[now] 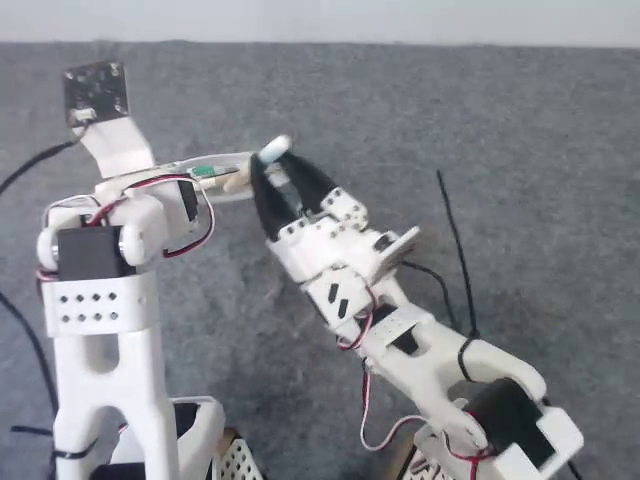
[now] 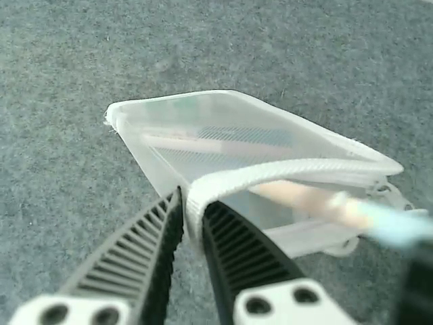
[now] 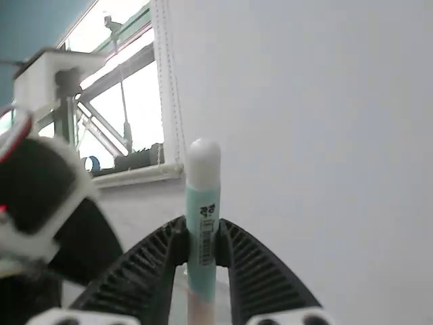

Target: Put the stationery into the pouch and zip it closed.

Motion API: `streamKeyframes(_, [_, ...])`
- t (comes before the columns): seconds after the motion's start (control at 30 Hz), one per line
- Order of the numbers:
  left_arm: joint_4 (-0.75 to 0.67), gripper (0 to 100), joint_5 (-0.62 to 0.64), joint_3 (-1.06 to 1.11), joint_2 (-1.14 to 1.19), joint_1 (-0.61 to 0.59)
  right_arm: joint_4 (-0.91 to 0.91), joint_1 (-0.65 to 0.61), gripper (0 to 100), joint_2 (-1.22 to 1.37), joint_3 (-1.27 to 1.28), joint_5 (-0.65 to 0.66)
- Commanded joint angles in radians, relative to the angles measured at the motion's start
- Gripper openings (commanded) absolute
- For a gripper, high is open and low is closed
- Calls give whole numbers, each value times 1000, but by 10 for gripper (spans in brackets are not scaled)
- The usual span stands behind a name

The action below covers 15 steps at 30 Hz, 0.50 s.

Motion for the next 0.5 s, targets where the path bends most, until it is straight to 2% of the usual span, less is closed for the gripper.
streamKeyframes(0.0, [-26,12,-8,-42,-9,3,-18,-96,6,-1,28,94])
streamKeyframes(0.17, [-21,12,-9,-41,-9,2,-13,-84,6,1,38,138])
streamKeyframes(0.37, [-21,12,-9,-41,-9,2,133,-51,12,-1,0,138])
streamKeyframes(0.47, [-21,12,-9,-41,-9,2,217,-51,91,-10,-18,138])
